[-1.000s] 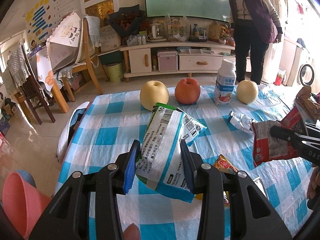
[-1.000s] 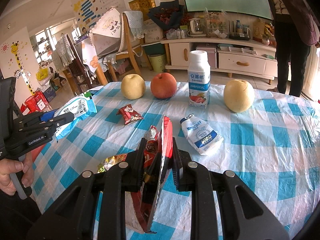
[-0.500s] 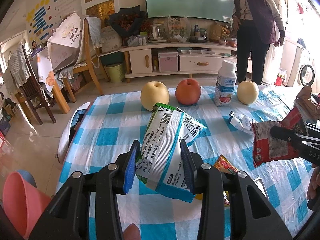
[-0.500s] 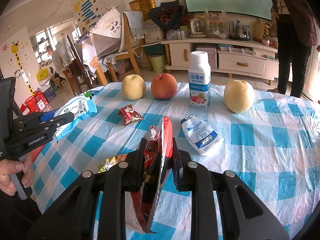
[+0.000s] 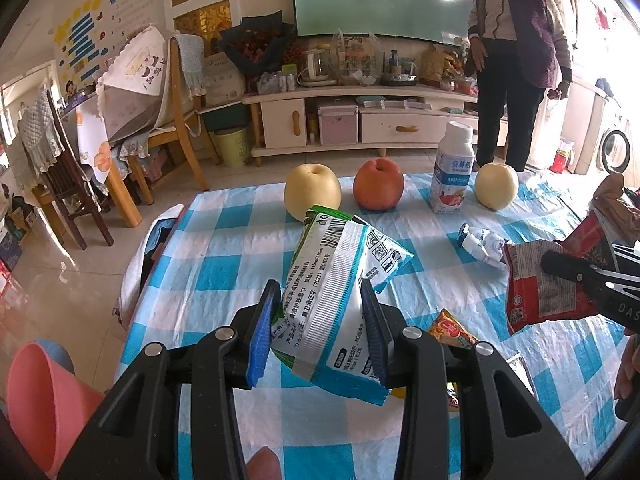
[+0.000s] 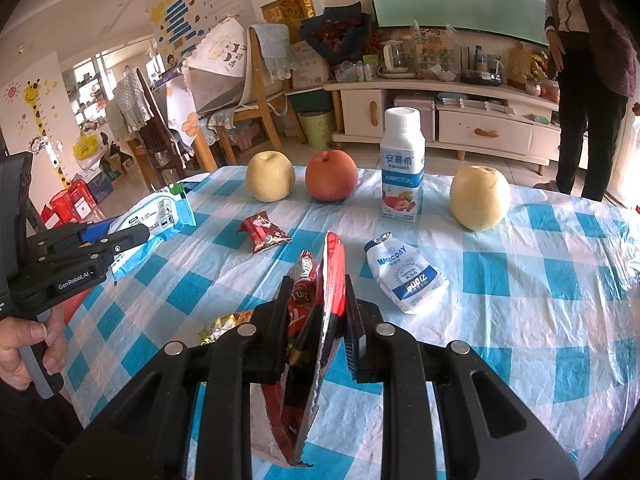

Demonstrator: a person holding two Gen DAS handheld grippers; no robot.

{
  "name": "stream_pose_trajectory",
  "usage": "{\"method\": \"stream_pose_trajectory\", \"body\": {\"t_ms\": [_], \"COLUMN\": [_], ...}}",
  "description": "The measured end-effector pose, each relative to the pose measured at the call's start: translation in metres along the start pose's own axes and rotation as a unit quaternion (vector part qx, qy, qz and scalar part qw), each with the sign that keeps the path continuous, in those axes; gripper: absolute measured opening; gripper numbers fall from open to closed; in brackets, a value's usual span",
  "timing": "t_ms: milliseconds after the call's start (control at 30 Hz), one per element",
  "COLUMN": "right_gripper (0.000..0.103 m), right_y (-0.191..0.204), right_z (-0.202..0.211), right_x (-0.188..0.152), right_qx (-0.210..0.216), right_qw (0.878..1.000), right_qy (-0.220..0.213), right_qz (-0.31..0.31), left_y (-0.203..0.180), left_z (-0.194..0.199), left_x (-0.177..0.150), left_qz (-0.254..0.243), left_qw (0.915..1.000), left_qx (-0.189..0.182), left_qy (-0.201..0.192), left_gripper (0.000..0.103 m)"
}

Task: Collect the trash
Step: 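Lift the green-and-white bag with the left gripper while the right gripper lifts the red wrapper, then carry the bag and red wrapper with both grippers over the pink bucket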

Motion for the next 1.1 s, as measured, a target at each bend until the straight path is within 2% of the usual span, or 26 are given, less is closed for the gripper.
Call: {"method": "stream_pose_trajectory", "body": {"t_ms": [300,700,833,1100], "right_gripper": [0.024,0.024,0.024,0.024], "right_y": [0.014,0.066,0.101,0.216], "right_z": [0.011,0.02,0.02,0.003], "right_x": [0.009,0.013,0.015,0.019], "right_qx": [0.009,0.025,0.049,0.114], "right_qw": [1.0,0.998,0.996,0.986], "right_qy": [-0.01,-0.023,-0.025,-0.018], "right_qz": [0.011,0.052,0.065,0.118], "left_y": [0.005,0.035,0.061,0.151], "left_z": [0.007,0.057,0.071,0.112], "left_x": [0.002,0.004,-0.013,-0.062], "left_qz": [0.007,0.028,0.039,0.091], "left_qw": [1.0,0.9984,0.9974,0.9891], "left_qx": [0.002,0.034,0.054,0.115], "left_qy": [-0.004,-0.036,-0.026,-0.013], "left_gripper": [0.041,0.041,0.041,0.041]}}
Point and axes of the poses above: each gripper's, at about its wrist camera, not at the fingertips, and z roughly against the way its jaws point, y to its left, x to its top, the point moved 5 cm from there along -z, roughly the way its jaws point, and after that the axes turned 10 degrees about -z, right-handed, at the moved point
